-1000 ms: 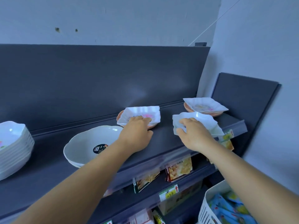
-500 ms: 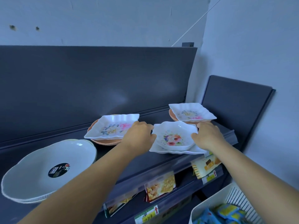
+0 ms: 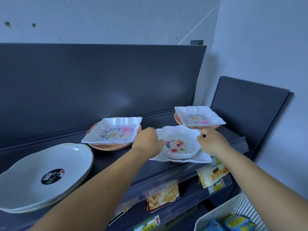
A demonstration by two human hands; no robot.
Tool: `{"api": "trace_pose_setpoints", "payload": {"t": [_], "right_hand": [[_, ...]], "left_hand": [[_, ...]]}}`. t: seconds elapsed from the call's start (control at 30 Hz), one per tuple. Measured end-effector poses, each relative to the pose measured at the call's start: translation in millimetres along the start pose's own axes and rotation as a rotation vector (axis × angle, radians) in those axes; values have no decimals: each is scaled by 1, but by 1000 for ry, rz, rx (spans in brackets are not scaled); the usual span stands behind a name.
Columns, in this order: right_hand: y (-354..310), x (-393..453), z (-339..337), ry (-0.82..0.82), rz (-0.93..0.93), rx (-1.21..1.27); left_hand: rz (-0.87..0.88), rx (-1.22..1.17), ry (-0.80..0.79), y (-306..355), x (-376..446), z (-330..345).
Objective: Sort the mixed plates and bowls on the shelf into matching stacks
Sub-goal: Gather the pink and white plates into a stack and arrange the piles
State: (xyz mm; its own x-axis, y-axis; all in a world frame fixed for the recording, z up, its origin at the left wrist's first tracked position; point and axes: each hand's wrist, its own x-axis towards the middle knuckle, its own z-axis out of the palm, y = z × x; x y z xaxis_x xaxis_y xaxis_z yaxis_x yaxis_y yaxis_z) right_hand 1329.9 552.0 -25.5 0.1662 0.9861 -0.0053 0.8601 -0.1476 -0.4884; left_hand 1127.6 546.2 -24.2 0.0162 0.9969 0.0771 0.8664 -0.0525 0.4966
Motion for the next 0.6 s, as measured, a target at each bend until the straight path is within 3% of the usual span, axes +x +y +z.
{"api": "trace_pose_setpoints", "payload": {"t": [0.3, 0.6], "right_hand": [[-3, -15, 0, 9, 50, 274], [-3, -29, 9, -94, 88, 241]], "left_hand": [[-148, -187, 39, 3, 9, -5], [-152, -162, 198, -19, 5, -41]]}}
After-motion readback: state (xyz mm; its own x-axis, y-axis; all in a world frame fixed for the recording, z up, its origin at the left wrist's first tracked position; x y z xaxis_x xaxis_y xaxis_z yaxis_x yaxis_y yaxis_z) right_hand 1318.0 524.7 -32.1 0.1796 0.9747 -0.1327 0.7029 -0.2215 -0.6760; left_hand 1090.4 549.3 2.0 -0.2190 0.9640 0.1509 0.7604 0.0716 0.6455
